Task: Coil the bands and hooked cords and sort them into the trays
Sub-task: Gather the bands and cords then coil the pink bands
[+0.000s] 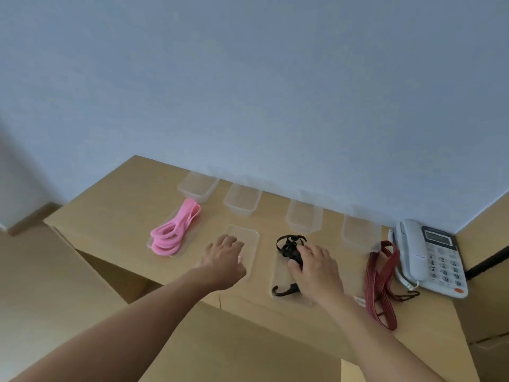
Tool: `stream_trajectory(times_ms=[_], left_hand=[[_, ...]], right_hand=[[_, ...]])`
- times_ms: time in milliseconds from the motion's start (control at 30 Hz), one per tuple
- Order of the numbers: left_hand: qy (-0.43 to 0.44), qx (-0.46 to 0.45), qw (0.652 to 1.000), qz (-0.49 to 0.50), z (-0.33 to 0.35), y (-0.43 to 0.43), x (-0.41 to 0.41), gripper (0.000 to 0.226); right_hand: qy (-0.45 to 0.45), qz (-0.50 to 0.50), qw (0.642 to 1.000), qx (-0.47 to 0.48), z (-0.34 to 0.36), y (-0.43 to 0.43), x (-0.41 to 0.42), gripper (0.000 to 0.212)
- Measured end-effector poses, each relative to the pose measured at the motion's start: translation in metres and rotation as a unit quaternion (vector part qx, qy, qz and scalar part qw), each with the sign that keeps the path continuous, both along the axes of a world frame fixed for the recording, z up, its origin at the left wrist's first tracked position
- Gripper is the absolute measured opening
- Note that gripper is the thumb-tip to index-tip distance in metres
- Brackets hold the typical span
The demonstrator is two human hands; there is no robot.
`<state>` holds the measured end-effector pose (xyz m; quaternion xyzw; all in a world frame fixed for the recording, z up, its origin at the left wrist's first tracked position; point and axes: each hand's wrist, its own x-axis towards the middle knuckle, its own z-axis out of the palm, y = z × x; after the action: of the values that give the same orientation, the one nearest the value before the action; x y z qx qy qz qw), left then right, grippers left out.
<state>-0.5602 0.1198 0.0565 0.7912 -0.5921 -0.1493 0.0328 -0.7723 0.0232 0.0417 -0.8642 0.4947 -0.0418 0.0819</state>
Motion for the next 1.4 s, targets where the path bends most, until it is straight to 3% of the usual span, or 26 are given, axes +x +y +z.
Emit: stream_trajectory(times_ms=[233,567,967,1400], left_hand=[[0.016,-0.048,0.987,0.15,0.017,0.14,0.155,0.063],[0.028,-0.05,0.91,0.411,0.002,0.359,0.298,0.061],[0.037,-0.021,0.801,0.597,-0.013,0.497,0.382,0.06],[0.051,-0.131,0.662,0.736,-0.037,0.64,0.429,0.052]], right_hand=[[-0.017,0.167,0.986,0.021,0.03,0.088,0.192,0.046],[-0.015,0.384,0.92,0.073,0.028,0.245,0.405,0.053],[-0.022,0.584,0.797,0.153,0.006,0.374,0.594,0.057],[0.074,0.744,0.652,0.13,-0.006,0.523,0.724,0.053]])
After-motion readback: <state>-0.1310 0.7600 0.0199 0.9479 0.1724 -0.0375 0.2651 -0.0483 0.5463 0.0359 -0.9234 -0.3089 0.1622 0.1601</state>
